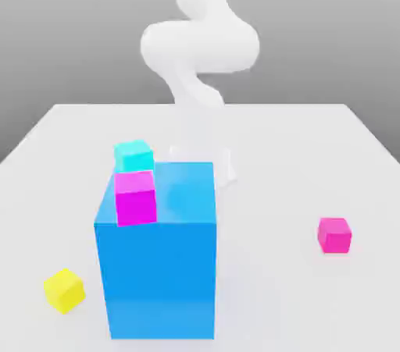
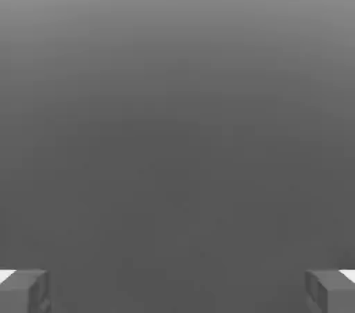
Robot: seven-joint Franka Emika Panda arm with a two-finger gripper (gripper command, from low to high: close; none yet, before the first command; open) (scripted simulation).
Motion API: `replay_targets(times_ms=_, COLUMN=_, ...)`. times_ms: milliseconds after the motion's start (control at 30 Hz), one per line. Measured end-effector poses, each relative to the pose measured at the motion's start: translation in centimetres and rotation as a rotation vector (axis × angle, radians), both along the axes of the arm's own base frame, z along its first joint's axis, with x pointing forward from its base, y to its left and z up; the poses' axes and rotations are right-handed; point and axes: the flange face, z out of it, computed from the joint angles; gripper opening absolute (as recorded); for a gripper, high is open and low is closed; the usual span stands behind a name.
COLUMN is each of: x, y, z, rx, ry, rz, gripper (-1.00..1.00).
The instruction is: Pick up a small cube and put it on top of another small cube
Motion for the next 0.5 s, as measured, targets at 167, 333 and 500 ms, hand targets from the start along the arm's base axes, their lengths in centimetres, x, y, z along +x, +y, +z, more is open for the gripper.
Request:
replay_targets(times_ms=167, x=3.7, y=8.2, z=-12.4, rx=-0.14, ry=0.164, rz=0.326, gripper=0.0)
replay_targets(times_ms=333, x=2.2, y=16.0, z=-24.9, rx=-0.28, ry=0.306, rz=0.662, gripper=0.0)
replay_targets(times_ms=500, x=-3.6, y=21.5, z=-36.4, rx=-0.417, ry=0.432, rz=1.002, gripper=0.0)
